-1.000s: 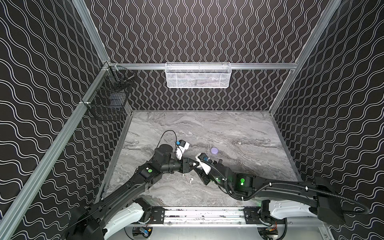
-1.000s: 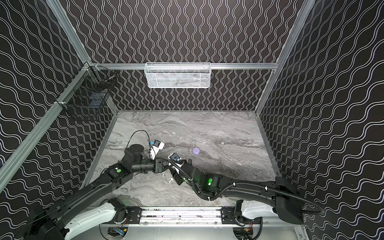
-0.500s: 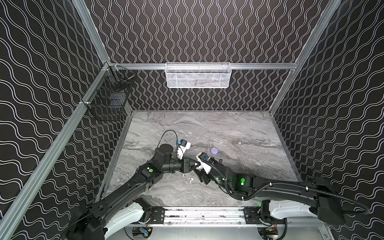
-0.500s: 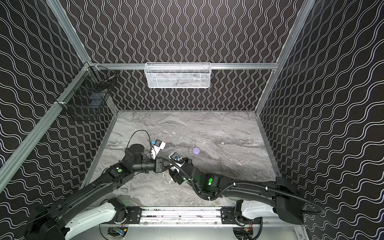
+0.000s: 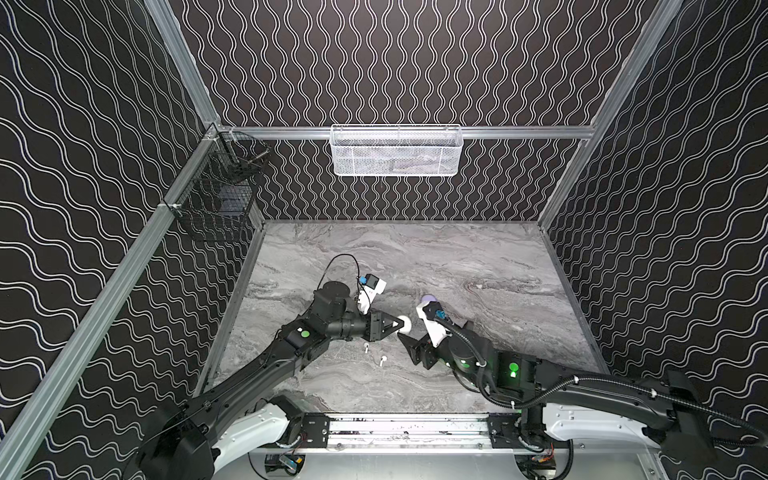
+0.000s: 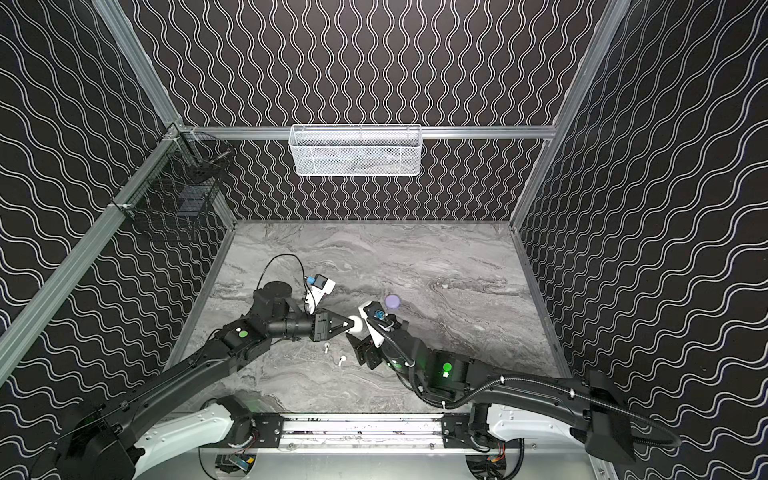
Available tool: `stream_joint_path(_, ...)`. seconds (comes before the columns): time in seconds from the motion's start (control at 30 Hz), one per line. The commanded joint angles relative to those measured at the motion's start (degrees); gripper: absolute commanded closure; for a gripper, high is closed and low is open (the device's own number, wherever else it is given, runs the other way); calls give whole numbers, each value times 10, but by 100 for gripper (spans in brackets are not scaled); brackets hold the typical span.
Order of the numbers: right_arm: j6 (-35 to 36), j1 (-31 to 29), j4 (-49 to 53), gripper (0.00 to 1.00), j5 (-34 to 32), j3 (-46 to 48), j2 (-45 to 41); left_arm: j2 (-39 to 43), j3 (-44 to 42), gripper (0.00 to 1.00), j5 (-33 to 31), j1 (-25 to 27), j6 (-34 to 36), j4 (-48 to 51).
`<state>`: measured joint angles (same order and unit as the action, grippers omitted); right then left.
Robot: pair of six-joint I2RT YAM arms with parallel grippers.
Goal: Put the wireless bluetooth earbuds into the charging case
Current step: 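Open the right gripper and pull it back from the white case, then bring the right gripper back to grip the white case beside the left gripper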
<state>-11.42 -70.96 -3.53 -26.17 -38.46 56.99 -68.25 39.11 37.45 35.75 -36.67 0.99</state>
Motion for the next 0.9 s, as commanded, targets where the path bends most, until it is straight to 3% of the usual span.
stream_joint_path(0.0,-38,5,12,23,6,3,-29,-3,5,84,-2,-8,16,-14)
stream_joint_path(0.17,-74,59,48,31,62,-16,-53,0,2,85,15,-10,17,-27)
stream_joint_path(0.4,-113,171,-4,48,227,20,-85,15,-9,86,31,-12,21,-47)
stream_joint_path(0.57,-151,232,-64,54,372,40,-78,18,-20,86,57,-11,11,-79)
stream_joint_path(0.87,-236,293,-215,59,546,92,-58,30,-34,86,92,-12,-12,-139)
